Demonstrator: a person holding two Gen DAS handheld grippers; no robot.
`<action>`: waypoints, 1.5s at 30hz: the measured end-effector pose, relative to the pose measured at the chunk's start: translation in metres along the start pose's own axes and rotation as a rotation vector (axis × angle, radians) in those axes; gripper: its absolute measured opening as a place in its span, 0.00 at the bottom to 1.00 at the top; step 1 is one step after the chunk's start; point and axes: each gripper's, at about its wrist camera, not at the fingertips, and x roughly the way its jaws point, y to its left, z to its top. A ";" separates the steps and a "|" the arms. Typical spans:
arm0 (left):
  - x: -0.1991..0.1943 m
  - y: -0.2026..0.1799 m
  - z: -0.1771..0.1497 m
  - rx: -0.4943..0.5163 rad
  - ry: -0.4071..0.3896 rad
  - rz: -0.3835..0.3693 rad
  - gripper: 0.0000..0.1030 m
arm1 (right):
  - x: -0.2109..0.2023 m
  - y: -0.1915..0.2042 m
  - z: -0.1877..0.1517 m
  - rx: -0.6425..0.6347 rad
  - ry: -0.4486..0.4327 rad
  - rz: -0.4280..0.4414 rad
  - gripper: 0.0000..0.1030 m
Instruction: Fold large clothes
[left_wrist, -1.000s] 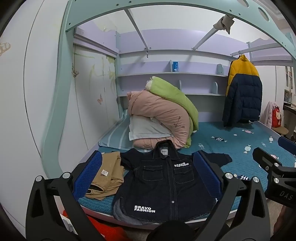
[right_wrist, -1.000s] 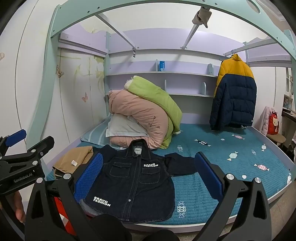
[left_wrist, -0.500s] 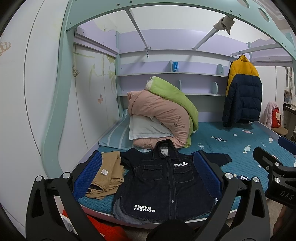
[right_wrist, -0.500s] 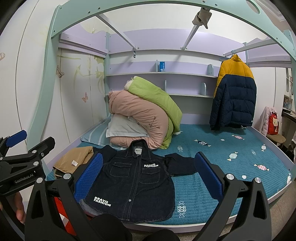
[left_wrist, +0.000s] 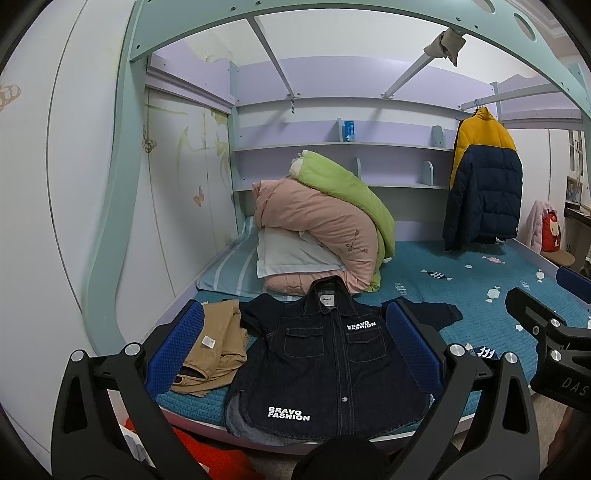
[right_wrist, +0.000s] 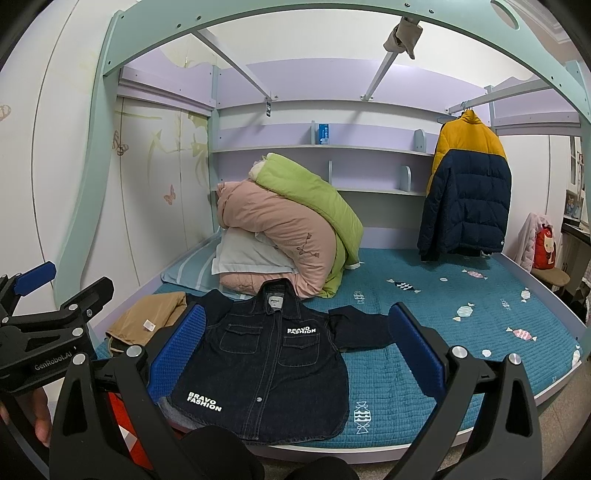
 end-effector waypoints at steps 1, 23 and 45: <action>0.000 0.000 0.000 0.001 0.001 -0.001 0.95 | 0.000 0.000 0.000 0.000 -0.001 0.000 0.93; -0.003 -0.008 -0.005 0.009 0.003 -0.004 0.95 | -0.009 -0.004 0.002 0.002 -0.003 0.000 0.93; -0.002 -0.009 -0.005 0.014 0.007 -0.004 0.95 | -0.011 -0.006 0.001 0.005 -0.003 0.001 0.93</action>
